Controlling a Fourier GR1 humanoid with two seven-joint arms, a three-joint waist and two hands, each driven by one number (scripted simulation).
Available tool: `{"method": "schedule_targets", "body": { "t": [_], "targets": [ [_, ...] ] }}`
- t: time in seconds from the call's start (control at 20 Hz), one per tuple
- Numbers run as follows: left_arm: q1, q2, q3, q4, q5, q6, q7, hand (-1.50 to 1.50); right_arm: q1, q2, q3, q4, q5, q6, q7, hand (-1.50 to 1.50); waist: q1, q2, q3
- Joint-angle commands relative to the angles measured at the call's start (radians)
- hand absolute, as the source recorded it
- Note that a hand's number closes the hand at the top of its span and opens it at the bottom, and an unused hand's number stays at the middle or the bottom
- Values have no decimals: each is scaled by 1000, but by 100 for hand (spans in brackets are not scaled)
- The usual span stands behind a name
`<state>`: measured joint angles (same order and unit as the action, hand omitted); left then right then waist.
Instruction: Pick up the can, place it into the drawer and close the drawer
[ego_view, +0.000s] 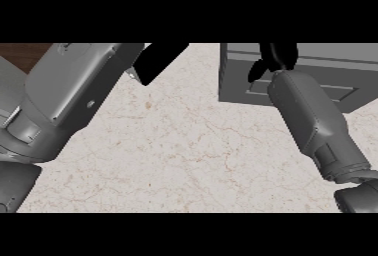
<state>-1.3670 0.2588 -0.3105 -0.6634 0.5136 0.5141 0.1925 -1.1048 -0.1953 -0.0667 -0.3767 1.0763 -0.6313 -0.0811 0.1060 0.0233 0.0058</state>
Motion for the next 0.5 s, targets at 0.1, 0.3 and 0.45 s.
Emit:
{"method": "schedule_targets", "body": {
  "t": [0.1, 0.3, 0.45],
  "targets": [
    [88, 36, -8, -106, 2, -27, 6, -150, -140, -11, -74, 15, -66, 10, -15, -150, 26, -9, -5],
    [82, 59, 4, -135, 3, -13, 36, -150, -124, 32, -121, 15, -131, -2, -121, -150, 8, -5, -3],
    [135, 69, -12, -189, 2, -21, 54, -150, -126, 2, -153, 27, -155, 1, -153, -150, 25, -9, -4]
  ]
}}
